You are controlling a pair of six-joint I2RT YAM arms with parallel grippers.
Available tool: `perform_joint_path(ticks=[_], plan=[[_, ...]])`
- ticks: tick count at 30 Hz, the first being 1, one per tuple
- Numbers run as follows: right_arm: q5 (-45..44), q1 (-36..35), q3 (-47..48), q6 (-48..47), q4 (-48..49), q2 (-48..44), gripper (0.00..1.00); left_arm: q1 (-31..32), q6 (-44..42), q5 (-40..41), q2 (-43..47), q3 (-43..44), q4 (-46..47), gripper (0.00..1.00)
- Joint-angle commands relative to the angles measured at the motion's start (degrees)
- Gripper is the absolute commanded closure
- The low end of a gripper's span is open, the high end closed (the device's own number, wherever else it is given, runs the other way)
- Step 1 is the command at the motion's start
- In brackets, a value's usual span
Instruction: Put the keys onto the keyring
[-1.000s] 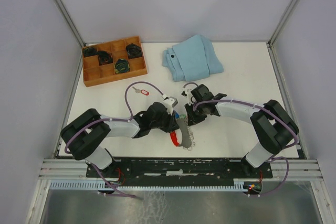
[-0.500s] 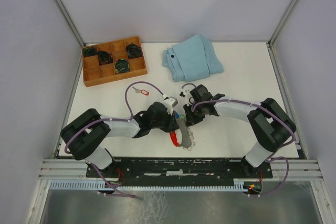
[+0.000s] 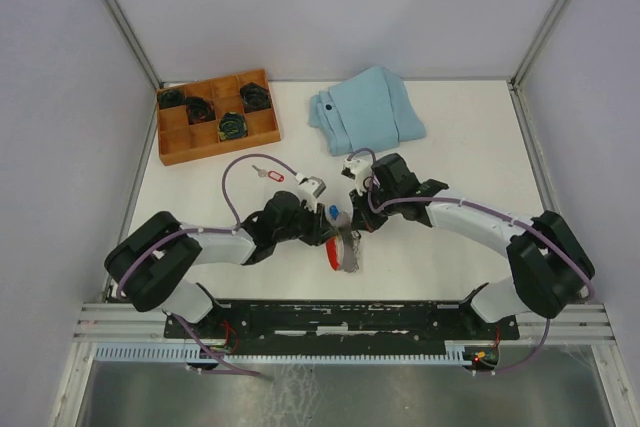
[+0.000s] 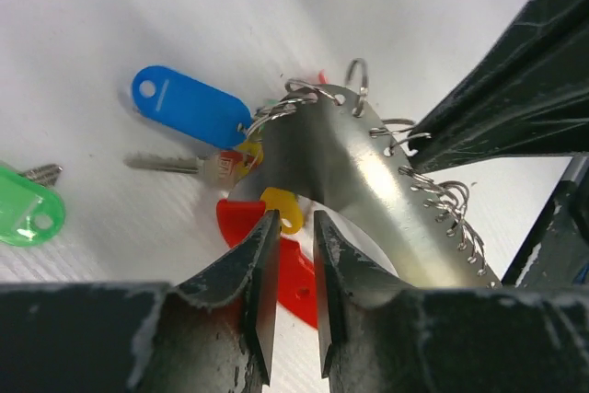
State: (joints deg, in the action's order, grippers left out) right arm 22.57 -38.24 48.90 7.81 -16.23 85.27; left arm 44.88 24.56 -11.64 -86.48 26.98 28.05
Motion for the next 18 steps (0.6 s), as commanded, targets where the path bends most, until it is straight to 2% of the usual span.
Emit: perform_joint_path(ticks=[1,5,10,18], plan=[[3.8,0.1,-0.1,-7.2,3.7,-6.7,0.99,-2.7,-1.6,-3.1,3.8,-2.8,8.4,0.7],[4.1,0.1,-1.0,-11.2,6.8,-11.0,0.99,-5.2,-4.1,-6.4,7.4,-5.4,17.5,0.68],[4.1,0.1,-5.4,-15.6,17.5,-14.9,0.99,-7.7,-7.9,-10.9,9.7,-6.5,25.6,0.66],[7.4,0.1,-7.4,-29.4,21.6,-12.6,0.99,-11.0,-8.9,-20.5,4.9,-8.1,40.8,0.64]])
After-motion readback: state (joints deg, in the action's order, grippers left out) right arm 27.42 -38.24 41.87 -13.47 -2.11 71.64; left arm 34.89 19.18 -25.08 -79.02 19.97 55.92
